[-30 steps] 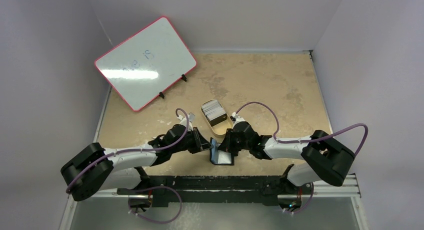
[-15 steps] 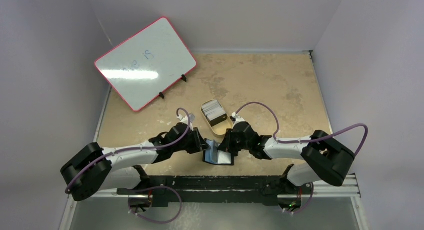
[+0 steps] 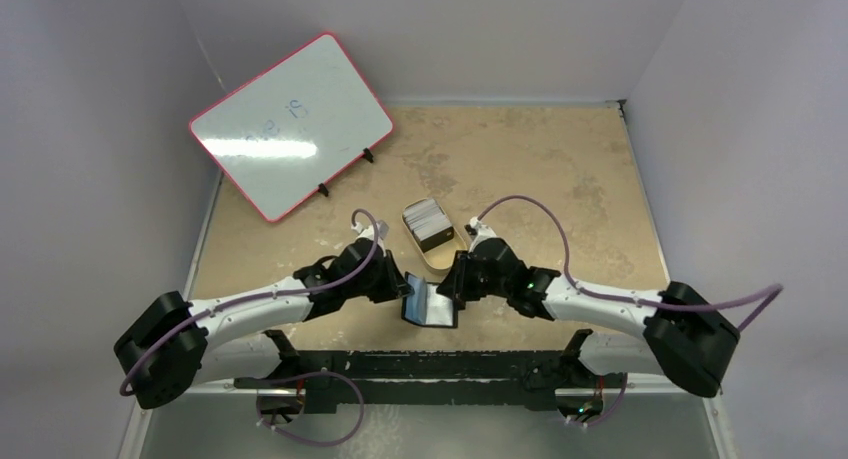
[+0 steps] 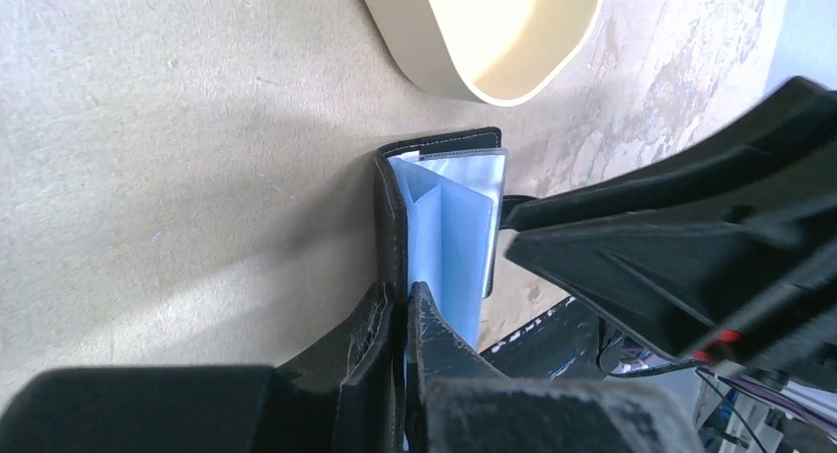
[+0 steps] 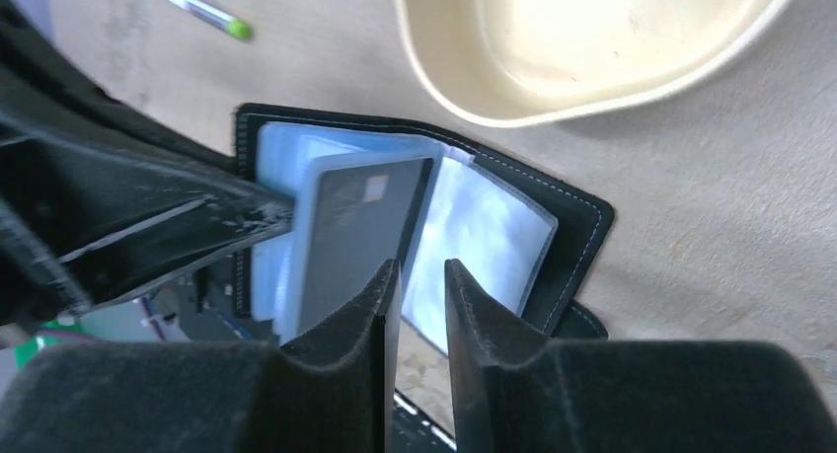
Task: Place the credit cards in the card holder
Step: Insert the credit card into the card holder, then pick up the credit card from the storage box.
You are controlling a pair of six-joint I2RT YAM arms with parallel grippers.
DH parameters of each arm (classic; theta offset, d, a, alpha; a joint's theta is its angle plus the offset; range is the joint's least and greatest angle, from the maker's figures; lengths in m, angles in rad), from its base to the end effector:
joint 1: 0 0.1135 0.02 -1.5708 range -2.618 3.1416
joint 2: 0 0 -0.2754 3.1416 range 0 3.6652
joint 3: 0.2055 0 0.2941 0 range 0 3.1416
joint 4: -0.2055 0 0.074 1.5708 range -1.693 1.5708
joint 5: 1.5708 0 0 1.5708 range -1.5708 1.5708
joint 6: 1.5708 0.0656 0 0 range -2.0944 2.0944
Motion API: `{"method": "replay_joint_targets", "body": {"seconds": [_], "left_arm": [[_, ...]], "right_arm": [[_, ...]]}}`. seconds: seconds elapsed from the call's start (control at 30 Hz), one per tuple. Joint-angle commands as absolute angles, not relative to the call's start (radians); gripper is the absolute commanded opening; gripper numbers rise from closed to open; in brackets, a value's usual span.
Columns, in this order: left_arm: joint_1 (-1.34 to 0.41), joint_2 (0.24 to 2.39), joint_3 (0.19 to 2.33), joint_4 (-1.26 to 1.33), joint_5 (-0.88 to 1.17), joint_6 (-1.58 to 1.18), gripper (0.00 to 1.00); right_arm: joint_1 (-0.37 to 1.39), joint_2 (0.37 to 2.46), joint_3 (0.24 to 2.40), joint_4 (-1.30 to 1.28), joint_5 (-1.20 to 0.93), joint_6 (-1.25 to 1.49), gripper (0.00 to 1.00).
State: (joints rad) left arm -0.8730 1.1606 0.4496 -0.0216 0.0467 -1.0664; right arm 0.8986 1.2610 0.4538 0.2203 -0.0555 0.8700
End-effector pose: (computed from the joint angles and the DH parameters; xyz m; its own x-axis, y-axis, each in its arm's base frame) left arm 0.1719 -0.2098 0.1303 -0.8973 -0.2909 -0.3320 0.0045 0.7460 -0.6659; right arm 0.1806 0.2328 0.1321 -0.8415 0.1682 -0.5134 -0.2587 0.7088 0.6562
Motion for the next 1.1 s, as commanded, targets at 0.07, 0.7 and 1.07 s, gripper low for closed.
{"method": "replay_joint_targets", "body": {"seconds": [0.07, 0.7, 1.07], "left_arm": [[-0.878, 1.110, 0.527, -0.129, 0.000, -1.036, 0.00], [-0.881, 1.111, 0.504, -0.089, 0.001, -1.057, 0.00], [-0.881, 1.131, 0.502, -0.152, -0.080, -1.049, 0.22]], "right_arm": [[0.922, 1.122, 0.546, 0.115, -0.001, 0.899, 0.33], [0.995, 1.304, 0.686, 0.033, 0.065, 0.911, 0.45], [0.988, 1.185, 0.753, -0.141, 0.249, 0.653, 0.44]]}}
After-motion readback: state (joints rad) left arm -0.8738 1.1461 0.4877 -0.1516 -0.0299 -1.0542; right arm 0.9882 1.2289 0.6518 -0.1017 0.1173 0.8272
